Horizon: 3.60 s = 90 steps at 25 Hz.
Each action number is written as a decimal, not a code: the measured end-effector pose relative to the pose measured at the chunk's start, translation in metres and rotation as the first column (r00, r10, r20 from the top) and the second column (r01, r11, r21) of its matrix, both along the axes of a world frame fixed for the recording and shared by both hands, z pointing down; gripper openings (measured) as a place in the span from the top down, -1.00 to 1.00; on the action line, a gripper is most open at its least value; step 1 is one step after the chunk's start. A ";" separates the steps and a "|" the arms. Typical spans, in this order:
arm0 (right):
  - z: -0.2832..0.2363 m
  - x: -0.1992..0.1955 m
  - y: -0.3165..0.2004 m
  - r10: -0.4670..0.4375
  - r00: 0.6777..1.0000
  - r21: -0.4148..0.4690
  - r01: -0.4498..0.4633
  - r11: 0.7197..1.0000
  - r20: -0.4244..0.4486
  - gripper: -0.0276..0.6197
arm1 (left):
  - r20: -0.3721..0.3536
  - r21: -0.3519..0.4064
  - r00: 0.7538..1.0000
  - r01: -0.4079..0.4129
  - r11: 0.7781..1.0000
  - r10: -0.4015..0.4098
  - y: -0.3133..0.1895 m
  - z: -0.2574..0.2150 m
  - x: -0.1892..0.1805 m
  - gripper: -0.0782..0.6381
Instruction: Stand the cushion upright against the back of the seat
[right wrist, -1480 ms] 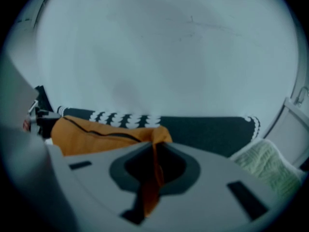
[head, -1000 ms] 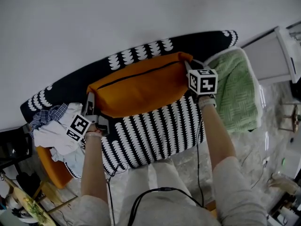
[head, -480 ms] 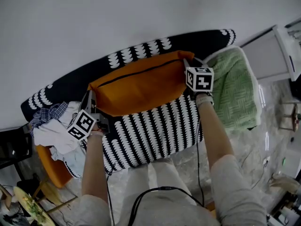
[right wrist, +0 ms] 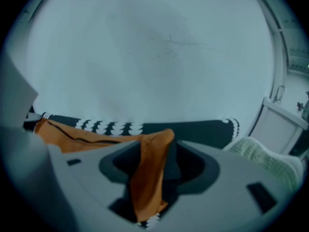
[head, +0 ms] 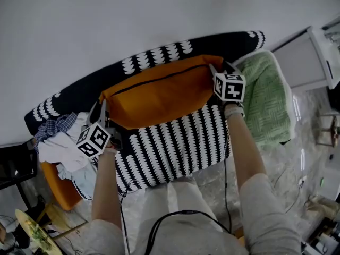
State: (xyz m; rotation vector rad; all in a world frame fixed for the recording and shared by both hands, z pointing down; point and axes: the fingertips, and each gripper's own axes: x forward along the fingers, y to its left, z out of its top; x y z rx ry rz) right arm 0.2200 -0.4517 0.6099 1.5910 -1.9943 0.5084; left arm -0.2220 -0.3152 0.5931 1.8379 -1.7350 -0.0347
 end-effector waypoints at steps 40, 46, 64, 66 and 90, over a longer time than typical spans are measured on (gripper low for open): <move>-0.065 -0.068 0.128 -0.319 0.941 0.154 0.300 0.941 0.114 0.37 | 0.194 0.144 0.968 -0.190 0.971 0.161 0.071 -0.059 0.090 0.44; -0.086 -0.099 0.172 -0.428 0.897 0.203 0.401 0.893 0.112 0.75 | 0.157 0.176 0.951 -0.292 0.940 0.266 0.088 -0.067 0.121 0.46; -0.185 -0.153 0.275 -0.582 0.769 0.220 0.539 0.813 0.265 0.86 | 0.156 0.274 0.902 -0.430 0.860 0.401 0.146 -0.161 0.178 0.71; -0.194 -0.154 0.287 -0.587 0.760 0.215 0.547 0.809 0.277 0.86 | 0.150 0.277 0.900 -0.435 0.857 0.408 0.154 -0.170 0.183 0.71; -0.220 -0.163 0.329 -0.595 0.711 0.198 0.566 0.800 0.375 0.86 | 0.082 0.246 0.893 -0.448 0.860 0.442 0.197 -0.188 0.181 0.71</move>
